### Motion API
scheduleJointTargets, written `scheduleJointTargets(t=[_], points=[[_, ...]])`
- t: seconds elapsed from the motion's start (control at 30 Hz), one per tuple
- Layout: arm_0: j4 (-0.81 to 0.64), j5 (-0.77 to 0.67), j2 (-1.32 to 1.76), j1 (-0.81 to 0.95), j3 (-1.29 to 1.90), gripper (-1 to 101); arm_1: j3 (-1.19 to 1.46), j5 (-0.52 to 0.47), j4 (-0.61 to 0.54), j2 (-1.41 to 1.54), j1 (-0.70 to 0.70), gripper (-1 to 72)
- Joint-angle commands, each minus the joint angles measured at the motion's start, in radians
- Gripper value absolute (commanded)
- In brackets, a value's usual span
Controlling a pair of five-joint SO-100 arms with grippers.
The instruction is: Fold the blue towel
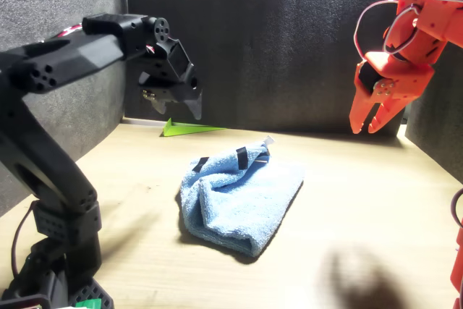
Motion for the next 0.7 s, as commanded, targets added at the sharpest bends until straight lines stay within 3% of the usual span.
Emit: scheduleJointTargets(t=[0.0,0.07,0.4,0.67], points=[[-0.031,0.003,0.186,0.083,0.193,16,0.115,-0.038,-0.034,0.14,-0.029,0.0],[-0.031,0.006,0.298,0.144,0.296,0,0.215,-0.054,-0.051,0.201,-0.052,0.0],[0.206,-0.117,0.782,0.437,0.635,0,0.626,-0.15,-0.341,0.304,-0.351,-0.1],[0.284,-0.012,1.155,0.577,0.848,0,0.816,-0.209,-0.56,0.267,-0.492,-0.1]])
